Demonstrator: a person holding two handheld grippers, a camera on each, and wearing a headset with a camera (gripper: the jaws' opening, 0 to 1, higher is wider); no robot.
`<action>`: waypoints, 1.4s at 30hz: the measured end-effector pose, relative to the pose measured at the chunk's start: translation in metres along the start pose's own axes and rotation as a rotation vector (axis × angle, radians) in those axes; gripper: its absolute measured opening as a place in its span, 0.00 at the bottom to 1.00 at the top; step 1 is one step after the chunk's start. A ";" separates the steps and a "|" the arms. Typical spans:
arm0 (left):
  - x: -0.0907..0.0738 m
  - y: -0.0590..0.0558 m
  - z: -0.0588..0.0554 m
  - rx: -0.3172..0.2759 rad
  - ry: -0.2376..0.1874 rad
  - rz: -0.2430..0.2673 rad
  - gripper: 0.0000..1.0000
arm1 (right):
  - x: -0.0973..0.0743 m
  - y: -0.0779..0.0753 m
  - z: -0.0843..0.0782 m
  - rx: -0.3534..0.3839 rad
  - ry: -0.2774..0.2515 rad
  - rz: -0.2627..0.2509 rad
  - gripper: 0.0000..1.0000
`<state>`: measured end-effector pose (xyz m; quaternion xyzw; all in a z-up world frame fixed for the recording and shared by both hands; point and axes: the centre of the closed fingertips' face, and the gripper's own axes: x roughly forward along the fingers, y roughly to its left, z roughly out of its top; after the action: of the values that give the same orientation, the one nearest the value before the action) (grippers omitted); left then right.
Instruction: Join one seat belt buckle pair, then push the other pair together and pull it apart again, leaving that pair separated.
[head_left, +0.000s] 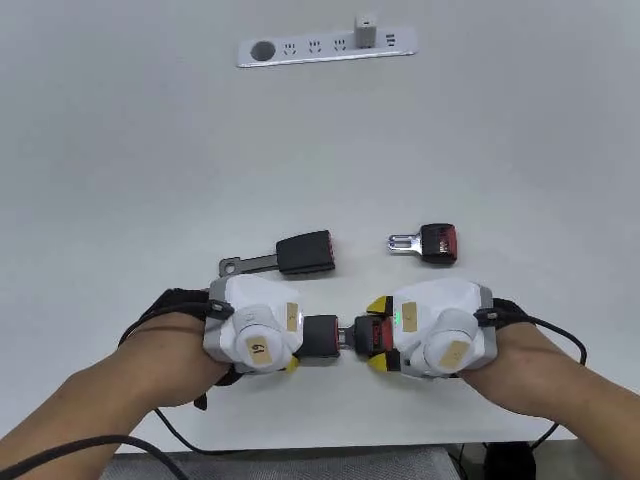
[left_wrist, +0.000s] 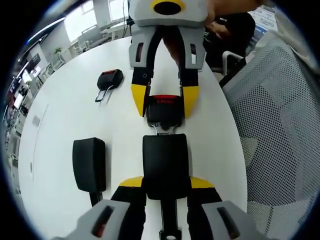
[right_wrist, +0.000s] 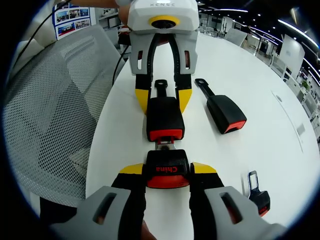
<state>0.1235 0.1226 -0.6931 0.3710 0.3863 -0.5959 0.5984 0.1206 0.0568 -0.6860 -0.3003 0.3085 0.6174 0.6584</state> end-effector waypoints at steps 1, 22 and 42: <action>0.000 0.000 0.000 0.000 0.002 -0.001 0.31 | 0.000 0.000 0.002 0.003 -0.008 0.000 0.30; -0.001 -0.002 0.000 -0.014 -0.001 -0.008 0.31 | 0.006 0.002 0.009 0.012 -0.021 0.004 0.30; -0.002 0.001 -0.001 -0.023 0.015 -0.001 0.30 | -0.002 -0.002 0.006 0.022 -0.002 -0.007 0.31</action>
<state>0.1242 0.1241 -0.6918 0.3680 0.3979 -0.5890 0.5995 0.1232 0.0598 -0.6806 -0.2935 0.3134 0.6121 0.6641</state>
